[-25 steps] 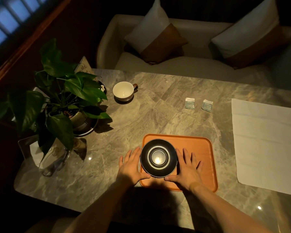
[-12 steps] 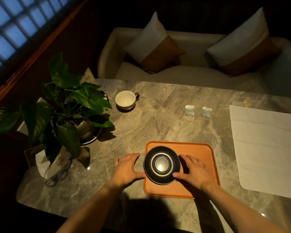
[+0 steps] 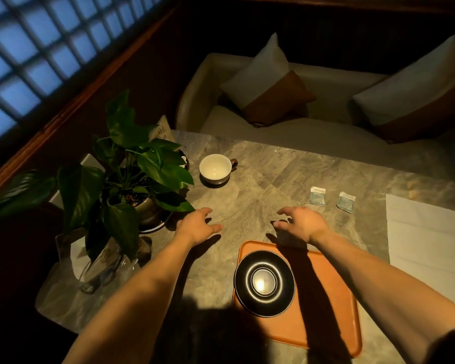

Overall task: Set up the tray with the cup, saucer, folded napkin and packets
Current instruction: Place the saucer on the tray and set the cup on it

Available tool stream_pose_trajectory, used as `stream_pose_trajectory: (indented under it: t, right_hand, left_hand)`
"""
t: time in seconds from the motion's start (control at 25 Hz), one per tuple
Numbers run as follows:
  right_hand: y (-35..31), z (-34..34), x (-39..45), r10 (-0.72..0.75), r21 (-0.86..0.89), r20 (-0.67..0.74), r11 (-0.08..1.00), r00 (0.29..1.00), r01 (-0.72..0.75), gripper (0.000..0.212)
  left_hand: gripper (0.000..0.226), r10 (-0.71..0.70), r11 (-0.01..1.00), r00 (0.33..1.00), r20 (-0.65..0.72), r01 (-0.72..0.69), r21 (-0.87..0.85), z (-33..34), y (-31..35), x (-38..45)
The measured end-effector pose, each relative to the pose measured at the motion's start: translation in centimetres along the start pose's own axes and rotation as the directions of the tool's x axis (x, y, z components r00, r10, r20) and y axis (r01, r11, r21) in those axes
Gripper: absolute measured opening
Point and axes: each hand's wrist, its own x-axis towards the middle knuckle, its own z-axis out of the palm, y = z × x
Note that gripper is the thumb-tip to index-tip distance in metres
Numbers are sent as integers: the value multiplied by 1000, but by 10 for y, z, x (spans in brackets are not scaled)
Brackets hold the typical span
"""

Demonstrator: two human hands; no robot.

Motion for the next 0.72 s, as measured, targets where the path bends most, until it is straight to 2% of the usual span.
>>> stream_pose_trajectory:
  t: [0.12, 0.32, 0.48, 0.6, 0.72]
  right_hand:
    - [-14, -16, 37, -43, 8, 15, 999, 999, 43, 53]
    - [-31, -30, 92, -102, -23, 24, 994, 995, 103, 56]
    - [-36, -38, 133, -132, -73, 38, 988, 991, 134, 58]
    - [-38, -40, 165, -141, -116, 36, 983, 989, 145, 60]
    - [-42, -39, 194, -163, -93, 25, 982, 986, 165, 60]
  left_hand:
    - [83, -34, 991, 999, -18, 32, -128, -1, 6, 16]
    - [96, -97, 974, 994, -40, 87, -210, 7, 17, 49]
    - [101, -162, 952, 975, -153, 114, -285, 6, 13, 72]
    - [103, -188, 955, 953, -237, 121, -271, 5, 10, 91]
    - [103, -196, 938, 936, -291, 92, -335, 6, 11, 109]
